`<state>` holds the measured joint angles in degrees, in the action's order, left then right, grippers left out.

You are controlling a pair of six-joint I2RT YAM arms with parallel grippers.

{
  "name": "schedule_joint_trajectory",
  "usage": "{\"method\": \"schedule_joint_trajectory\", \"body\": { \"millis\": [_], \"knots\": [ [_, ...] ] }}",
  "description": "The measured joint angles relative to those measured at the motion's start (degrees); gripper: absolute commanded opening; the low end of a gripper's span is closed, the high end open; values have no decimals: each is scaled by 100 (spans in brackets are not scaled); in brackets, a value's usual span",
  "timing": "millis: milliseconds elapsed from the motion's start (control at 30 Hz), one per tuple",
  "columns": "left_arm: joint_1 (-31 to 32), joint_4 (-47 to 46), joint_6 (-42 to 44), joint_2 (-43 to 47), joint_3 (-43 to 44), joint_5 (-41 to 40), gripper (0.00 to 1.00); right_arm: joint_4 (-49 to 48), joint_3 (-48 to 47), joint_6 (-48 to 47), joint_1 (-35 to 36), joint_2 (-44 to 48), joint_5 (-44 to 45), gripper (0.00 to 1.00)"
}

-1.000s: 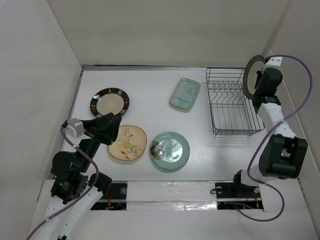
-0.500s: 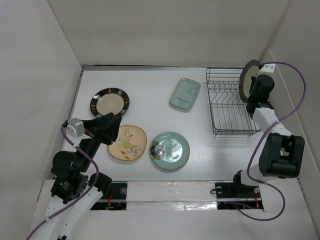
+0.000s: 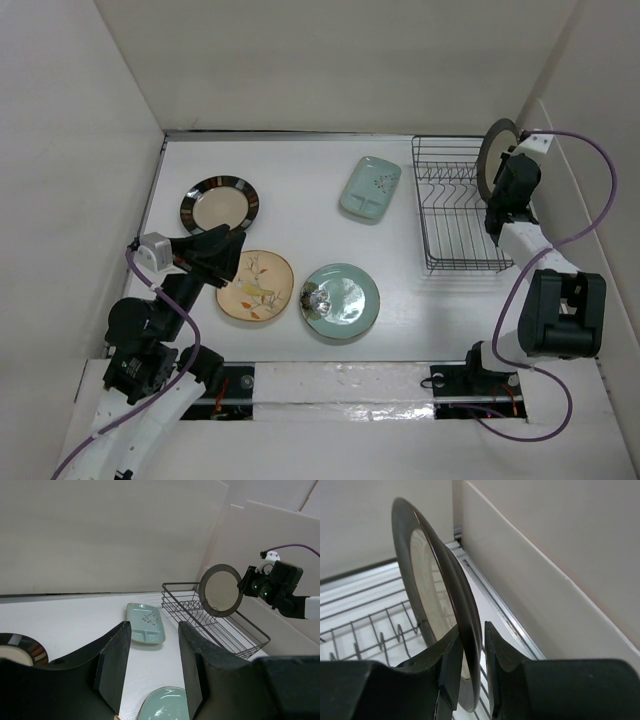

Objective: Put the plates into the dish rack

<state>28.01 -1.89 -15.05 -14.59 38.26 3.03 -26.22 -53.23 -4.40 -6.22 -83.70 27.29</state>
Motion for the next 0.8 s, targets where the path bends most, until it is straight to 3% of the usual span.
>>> {"method": "schedule_joint_trajectory", "body": {
  "millis": [367,400,533,633,667,700,733,800],
  "knots": [
    [0,0,0,-2,0,-2,40,-149,0,164,282,72,245,36],
    [0,0,0,-2,0,-2,40,-120,-28,173,293,72,299,43],
    [0,0,0,-20,0,-4,40,90,-291,356,317,83,575,53],
    [0,2,0,-46,0,-20,40,391,-452,560,457,319,627,53],
    [0,2,0,-59,0,-24,40,501,-498,636,560,452,621,47],
    [0,2,0,-72,0,-28,40,597,-549,726,693,597,610,19],
    [0,4,0,-87,0,-31,39,697,-610,798,874,739,581,5],
    [0,7,2,-109,0,-50,32,820,-769,1040,1346,951,557,0]
  ]
}}
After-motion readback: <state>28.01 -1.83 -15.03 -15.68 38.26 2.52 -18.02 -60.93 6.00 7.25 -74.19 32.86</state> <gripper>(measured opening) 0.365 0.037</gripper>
